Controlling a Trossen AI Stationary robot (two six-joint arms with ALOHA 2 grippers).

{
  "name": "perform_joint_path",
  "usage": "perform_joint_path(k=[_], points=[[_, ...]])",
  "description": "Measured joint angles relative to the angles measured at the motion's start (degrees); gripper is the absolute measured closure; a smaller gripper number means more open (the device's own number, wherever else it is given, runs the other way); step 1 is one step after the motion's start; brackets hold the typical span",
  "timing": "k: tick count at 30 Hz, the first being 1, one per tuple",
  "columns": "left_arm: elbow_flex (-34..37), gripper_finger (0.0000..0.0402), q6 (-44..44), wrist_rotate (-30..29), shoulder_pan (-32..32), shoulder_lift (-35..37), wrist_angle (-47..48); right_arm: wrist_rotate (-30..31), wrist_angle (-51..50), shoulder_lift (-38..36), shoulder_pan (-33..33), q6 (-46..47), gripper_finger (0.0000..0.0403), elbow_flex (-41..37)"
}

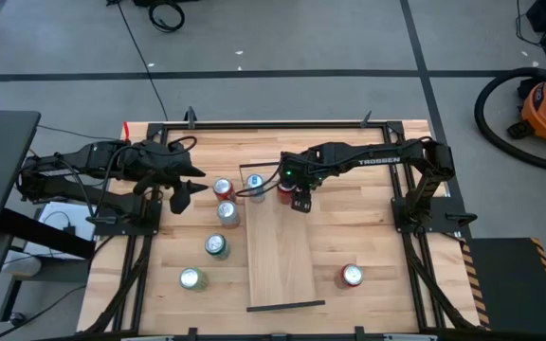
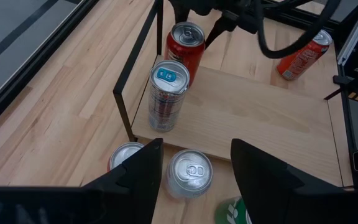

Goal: Place canned beverage on shelf
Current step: Put the red and black soda can on the shelf, then put the bottom red soda can on the shelf

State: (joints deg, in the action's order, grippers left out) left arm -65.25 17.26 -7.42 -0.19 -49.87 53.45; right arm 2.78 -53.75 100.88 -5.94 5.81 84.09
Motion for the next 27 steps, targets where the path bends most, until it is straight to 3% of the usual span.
perform_joint_path(k=[12,20,27], points=[[0.0,0.0203,0.3,0.0,0.0,0.0,0.0,5.2,0.1,0.0,-1.6,-10.4,0.0154,0.0],[0.0,0.0203,1.4,0.0,0.0,0.0,0.0,3.3,-1.8,0.0,-0.4,-5.0,0.0154,0.0],[0.0,0.0203,6.0,4.2,0.0,0.0,0.9,-0.7,-13.5,-0.3,1.4,4.6,0.0154,1.7]])
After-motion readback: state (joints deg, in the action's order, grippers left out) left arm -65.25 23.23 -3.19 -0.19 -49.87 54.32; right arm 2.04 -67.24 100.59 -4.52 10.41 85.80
